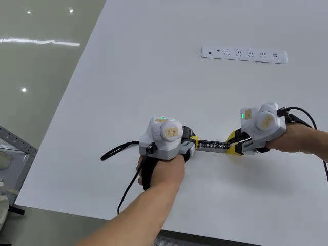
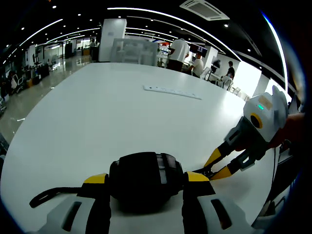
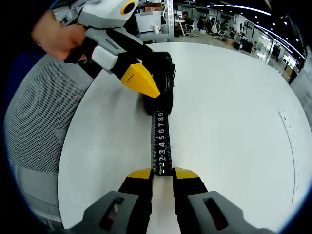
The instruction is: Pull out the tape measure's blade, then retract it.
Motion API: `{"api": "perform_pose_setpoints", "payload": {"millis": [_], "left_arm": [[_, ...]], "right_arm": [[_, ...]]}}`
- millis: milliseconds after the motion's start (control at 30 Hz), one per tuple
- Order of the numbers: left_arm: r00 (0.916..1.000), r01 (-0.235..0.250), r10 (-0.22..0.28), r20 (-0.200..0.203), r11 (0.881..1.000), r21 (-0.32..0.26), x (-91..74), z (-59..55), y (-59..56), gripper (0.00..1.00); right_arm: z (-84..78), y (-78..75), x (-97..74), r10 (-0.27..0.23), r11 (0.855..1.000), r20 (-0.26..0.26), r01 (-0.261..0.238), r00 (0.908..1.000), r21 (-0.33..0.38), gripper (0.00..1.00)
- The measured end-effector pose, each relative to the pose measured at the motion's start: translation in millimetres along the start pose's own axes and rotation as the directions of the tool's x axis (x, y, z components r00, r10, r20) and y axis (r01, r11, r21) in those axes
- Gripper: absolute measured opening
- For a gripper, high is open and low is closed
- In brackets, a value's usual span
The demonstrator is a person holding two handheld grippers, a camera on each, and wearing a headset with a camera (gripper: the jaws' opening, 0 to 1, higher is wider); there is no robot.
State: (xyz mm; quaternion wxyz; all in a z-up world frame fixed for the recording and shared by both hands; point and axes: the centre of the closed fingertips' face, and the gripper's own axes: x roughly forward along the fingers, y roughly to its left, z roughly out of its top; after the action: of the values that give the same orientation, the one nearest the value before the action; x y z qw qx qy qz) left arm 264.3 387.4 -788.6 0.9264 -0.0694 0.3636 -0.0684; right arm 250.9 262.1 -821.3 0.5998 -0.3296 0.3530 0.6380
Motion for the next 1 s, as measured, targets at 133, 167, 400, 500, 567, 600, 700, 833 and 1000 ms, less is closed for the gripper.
{"api": "perform_pose_setpoints", "payload": {"millis": [133, 167, 400, 500, 567, 600, 700, 833, 1000], "left_arm": [[1.0000, 0.002, -0.002, -0.001, 1.000, -0.001, 0.1, 0.0, -0.1, 0.55], [1.0000, 0.002, -0.002, -0.001, 1.000, -0.001, 0.1, 0.1, -0.2, 0.55], [1.0000, 0.003, -0.003, -0.002, 1.000, -0.001, 0.0, 0.1, -0.3, 0.55], [1.0000, 0.003, -0.003, -0.003, 1.000, -0.001, 0.2, 0.2, -0.2, 0.55], [1.0000, 0.003, -0.003, -0.003, 1.000, -0.003, 0.3, 0.2, -0.1, 0.55], [1.0000, 0.004, -0.004, -0.003, 1.000, -0.003, 0.3, 0.2, -0.1, 0.55], [1.0000, 0.005, -0.005, -0.004, 1.000, -0.003, 0.4, 0.1, -0.2, 0.55], [1.0000, 0.005, -0.005, -0.004, 1.000, -0.004, 0.5, 0.1, -0.1, 0.55], [1.0000, 0.006, -0.006, -0.005, 1.000, -0.004, 0.6, 0.1, 0.1, 0.55]], "right_arm": [[4.0, 0.3, 2.7, 0.003, 1.000, 0.002, -0.003, 1.0000, -0.003, 0.12], [5.6, 0.5, 3.6, 0.003, 1.000, 0.003, -0.003, 1.0000, -0.004, 0.12], [14.6, 0.9, 10.8, 0.007, 1.000, 0.012, -0.007, 0.9999, -0.010, 0.12], [17.5, 0.8, 13.0, 0.009, 1.000, 0.016, -0.009, 0.9998, -0.011, 0.12], [19.4, 1.0, 14.1, 0.010, 1.000, 0.017, -0.009, 0.9998, -0.010, 0.12], [20.6, 1.1, 14.9, 0.010, 1.000, 0.018, -0.010, 0.9998, -0.011, 0.12], [24.2, 1.5, 17.3, 0.012, 1.000, 0.022, -0.012, 0.9997, -0.011, 0.12], [30.4, 1.4, 22.0, 0.014, 1.000, 0.026, -0.014, 0.9996, -0.018, 0.12], [35.2, -0.7, 28.0, 0.017, 1.000, 0.032, -0.017, 0.9993, -0.021, 0.12]]}}
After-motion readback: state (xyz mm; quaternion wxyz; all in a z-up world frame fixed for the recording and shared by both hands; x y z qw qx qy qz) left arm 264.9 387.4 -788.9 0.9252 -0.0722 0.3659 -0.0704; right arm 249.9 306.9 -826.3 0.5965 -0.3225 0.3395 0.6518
